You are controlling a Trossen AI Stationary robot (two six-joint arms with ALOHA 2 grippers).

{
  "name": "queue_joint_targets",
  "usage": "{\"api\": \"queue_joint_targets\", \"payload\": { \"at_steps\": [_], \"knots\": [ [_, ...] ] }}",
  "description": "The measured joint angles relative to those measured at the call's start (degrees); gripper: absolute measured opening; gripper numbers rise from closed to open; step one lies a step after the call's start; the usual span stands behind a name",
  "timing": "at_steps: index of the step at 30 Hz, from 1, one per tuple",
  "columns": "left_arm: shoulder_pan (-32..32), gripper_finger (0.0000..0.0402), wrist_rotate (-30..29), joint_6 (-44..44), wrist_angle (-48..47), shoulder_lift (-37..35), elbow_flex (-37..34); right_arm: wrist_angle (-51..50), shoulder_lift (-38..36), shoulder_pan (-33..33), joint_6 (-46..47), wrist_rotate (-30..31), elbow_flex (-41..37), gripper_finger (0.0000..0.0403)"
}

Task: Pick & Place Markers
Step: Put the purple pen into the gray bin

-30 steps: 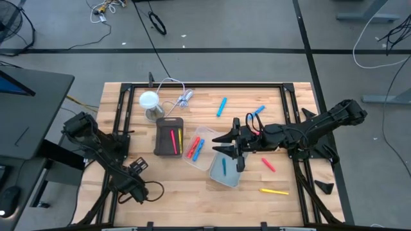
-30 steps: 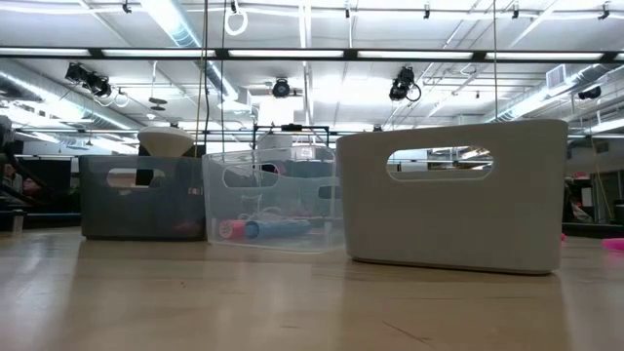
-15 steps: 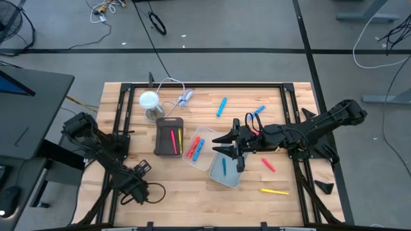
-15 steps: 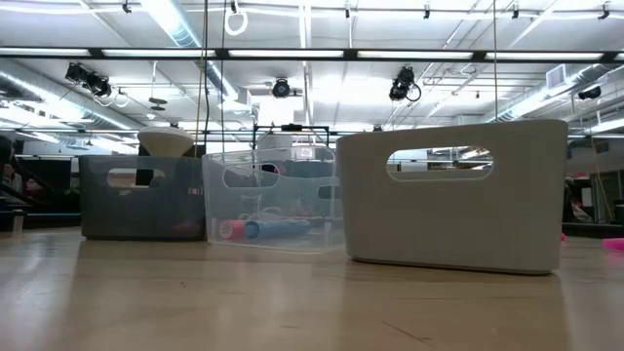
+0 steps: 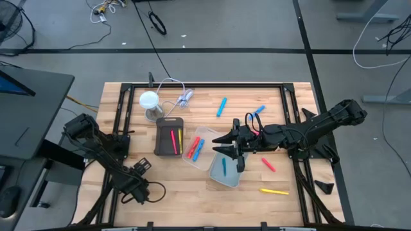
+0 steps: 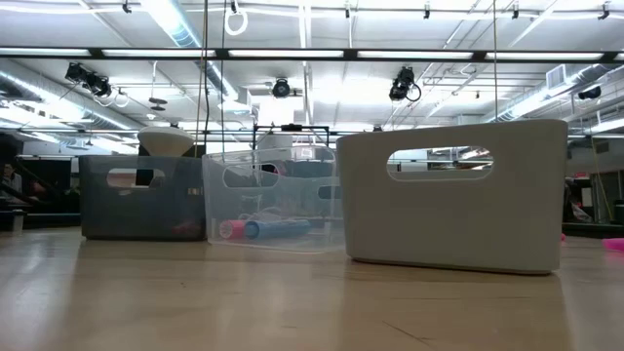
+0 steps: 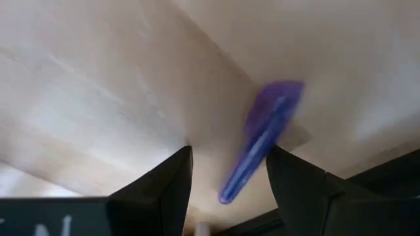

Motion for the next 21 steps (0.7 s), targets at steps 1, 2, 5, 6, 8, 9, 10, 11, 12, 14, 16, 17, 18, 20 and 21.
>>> {"api": "queue_joint_targets", "payload": {
  "at_steps": [1,2,5,6,8,9,10,11,12,14,16,17,18,20,21],
  "knots": [
    [0.0,0.0199,-0.2,0.4,-0.2,0.0,0.0,0.0,0.0,0.0,0.0,0.0,0.0,0.0126],
    [0.0,0.0199,-0.4,1.0,-0.3,0.0,0.0,0.0,0.0,0.0,0.0,0.0,0.0,0.0126],
    [0.6,0.0199,-0.4,2.3,-0.2,0.0,0.0,0.0,0.0,0.0,0.0,0.0,0.0,0.0126],
    [0.9,0.0199,-0.2,3.2,-0.1,0.0,0.0,0.0,0.0,0.0,0.0,0.0,0.0,0.0126],
    [1.3,0.0199,0.0,4.6,0.3,0.0,-0.1,0.0,0.0,0.0,0.0,0.0,0.0,0.0126],
    [1.5,0.0199,0.0,5.1,0.6,0.0,-0.1,0.0,0.0,0.0,0.0,0.0,0.0,0.0126],
    [1.9,0.0199,0.0,5.4,1.3,0.0,-0.1,0.0,0.0,0.0,0.0,0.1,0.0,0.0126],
    [2.3,0.0198,0.2,5.8,1.7,0.1,-0.1,0.0,0.0,0.0,0.0,0.1,0.0,0.0126],
    [2.8,0.0195,0.7,6.1,1.8,0.2,-0.2,0.1,0.0,0.0,0.0,0.1,0.0,0.0126],
    [3.7,0.0183,1.8,6.1,2.4,0.1,-0.7,0.1,0.0,0.0,0.3,0.1,0.0,0.0126],
    [4.9,0.0163,3.2,6.1,2.9,0.0,-1.5,0.1,0.0,0.0,1.1,0.1,0.0,0.0126],
    [5.5,0.0151,4.0,6.1,3.0,0.0,-1.7,0.1,0.0,0.0,1.5,0.1,0.0,0.0126],
    [5.9,0.0138,4.3,6.1,3.1,0.0,-1.8,0.1,0.0,0.0,1.5,0.1,0.0,0.0126],
    [6.5,0.0111,4.3,6.6,3.0,0.0,-1.9,0.1,0.0,0.0,1.7,0.1,0.0,0.0126],
    [6.8,0.0098,4.4,6.7,3.1,0.1,-2.0,0.1,0.0,0.0,1.7,0.1,0.0,0.0126]
  ]
}}
